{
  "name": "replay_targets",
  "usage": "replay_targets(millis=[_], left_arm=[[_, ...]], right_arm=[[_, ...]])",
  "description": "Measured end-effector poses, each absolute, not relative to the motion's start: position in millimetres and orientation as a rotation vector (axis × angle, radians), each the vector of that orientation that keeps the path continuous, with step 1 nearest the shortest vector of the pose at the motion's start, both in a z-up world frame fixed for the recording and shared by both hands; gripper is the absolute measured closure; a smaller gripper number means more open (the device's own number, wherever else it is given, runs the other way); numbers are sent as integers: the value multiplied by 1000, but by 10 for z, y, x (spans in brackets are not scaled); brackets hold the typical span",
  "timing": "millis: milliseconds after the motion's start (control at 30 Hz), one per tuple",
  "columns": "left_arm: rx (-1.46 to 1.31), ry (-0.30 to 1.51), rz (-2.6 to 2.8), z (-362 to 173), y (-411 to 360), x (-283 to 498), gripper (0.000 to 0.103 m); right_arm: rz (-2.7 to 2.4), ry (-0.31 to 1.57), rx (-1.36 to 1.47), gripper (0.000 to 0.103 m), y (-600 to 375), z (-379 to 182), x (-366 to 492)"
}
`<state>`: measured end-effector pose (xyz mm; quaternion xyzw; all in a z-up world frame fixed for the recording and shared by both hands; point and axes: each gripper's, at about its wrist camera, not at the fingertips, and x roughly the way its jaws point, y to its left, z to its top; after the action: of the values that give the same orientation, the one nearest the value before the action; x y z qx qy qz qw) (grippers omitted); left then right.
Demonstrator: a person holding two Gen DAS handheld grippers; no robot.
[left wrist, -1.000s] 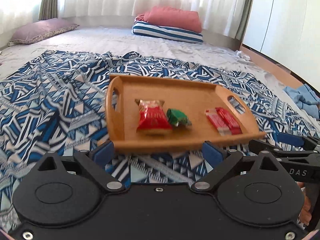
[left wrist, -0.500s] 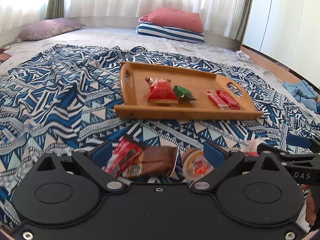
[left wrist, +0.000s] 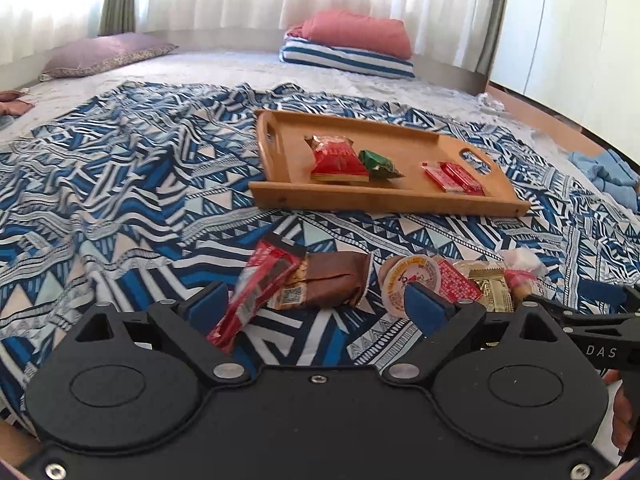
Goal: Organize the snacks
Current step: 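Grasp a red bar with the left gripper while the right gripper grasps a white-red packet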
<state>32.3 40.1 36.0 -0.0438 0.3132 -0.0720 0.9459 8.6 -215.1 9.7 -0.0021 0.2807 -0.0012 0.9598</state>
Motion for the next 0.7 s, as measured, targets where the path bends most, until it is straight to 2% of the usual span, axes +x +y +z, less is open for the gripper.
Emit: replay_targets(millis=[133, 200, 367, 533, 700], left_arm=[[-44, 601, -95, 387, 441, 271, 9], [-23, 600, -77, 375, 464, 270, 12], [-21, 627, -58, 309, 542, 278, 28], [-54, 657, -64, 258, 597, 295, 39], [-63, 686, -56, 206, 602, 331, 41]], right_arm=[[-3, 577, 2, 0, -2143, 63, 56], [2, 581, 2, 0, -2131, 49, 50], [25, 585, -14, 0, -2070, 15, 13], [47, 589, -25, 0, -2009, -6, 1], [56, 579, -29, 0, -1967, 6, 15]])
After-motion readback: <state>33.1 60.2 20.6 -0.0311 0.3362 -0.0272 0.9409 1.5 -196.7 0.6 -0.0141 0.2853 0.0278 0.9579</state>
